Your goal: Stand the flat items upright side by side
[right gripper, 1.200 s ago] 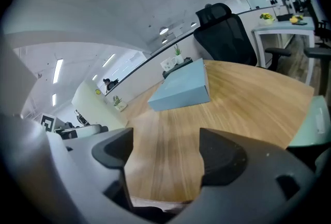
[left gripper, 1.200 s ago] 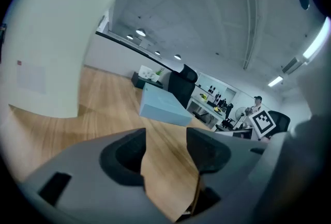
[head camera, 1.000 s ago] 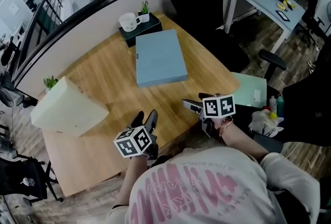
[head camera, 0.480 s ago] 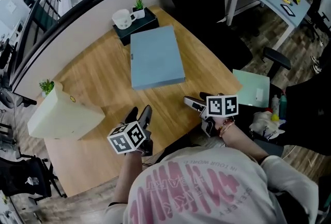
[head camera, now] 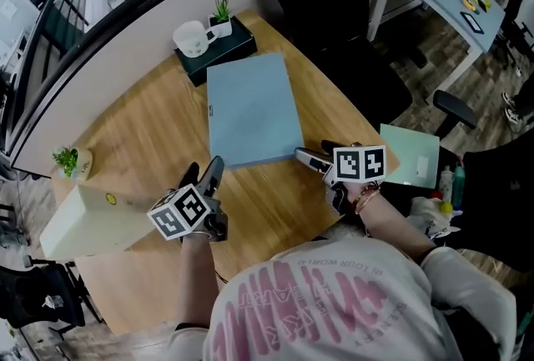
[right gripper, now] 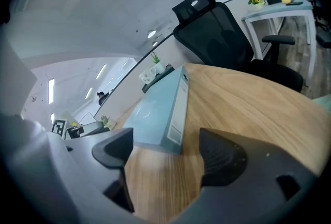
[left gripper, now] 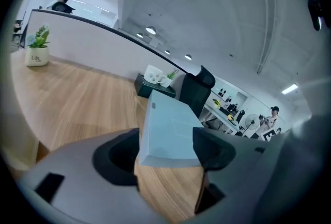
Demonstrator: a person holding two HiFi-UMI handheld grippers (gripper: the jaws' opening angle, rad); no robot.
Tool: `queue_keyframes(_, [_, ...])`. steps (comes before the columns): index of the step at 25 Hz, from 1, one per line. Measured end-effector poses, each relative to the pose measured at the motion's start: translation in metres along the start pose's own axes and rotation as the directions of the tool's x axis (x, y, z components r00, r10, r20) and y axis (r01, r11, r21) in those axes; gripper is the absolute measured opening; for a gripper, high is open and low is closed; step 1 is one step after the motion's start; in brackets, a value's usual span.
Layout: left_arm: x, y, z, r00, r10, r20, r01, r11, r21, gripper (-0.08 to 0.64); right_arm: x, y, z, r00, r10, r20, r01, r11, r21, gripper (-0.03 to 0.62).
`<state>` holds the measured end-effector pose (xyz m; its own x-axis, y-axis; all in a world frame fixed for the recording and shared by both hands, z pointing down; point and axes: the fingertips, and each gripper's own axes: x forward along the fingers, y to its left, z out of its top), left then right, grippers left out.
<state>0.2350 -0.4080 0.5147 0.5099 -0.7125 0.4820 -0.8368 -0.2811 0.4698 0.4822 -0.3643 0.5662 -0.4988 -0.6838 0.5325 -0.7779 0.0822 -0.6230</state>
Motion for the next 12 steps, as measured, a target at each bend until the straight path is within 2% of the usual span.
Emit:
queue_keyframes(3, [0.026, 0.012, 0.008, 0.999, -0.007, -0.034, 0.008, 1.000, 0.026, 0.344, 0.019, -0.007, 0.017, 1.000, -0.001, -0.013, 0.001, 1.000, -0.006, 0.405])
queue_keyframes(9, [0.077, 0.030, 0.021, 0.999, 0.004, -0.053, -0.004, 1.000, 0.008, 0.344, 0.055, -0.023, 0.041, 0.999, -0.008, -0.042, 0.008, 1.000, -0.001, 0.405])
queue_keyframes(12, [0.101, 0.039, 0.033, 0.997, 0.008, -0.071, -0.006, 1.000, 0.031, 0.348, 0.074, -0.026, 0.053, 0.998, 0.008, -0.055, -0.008, 1.000, -0.002, 0.405])
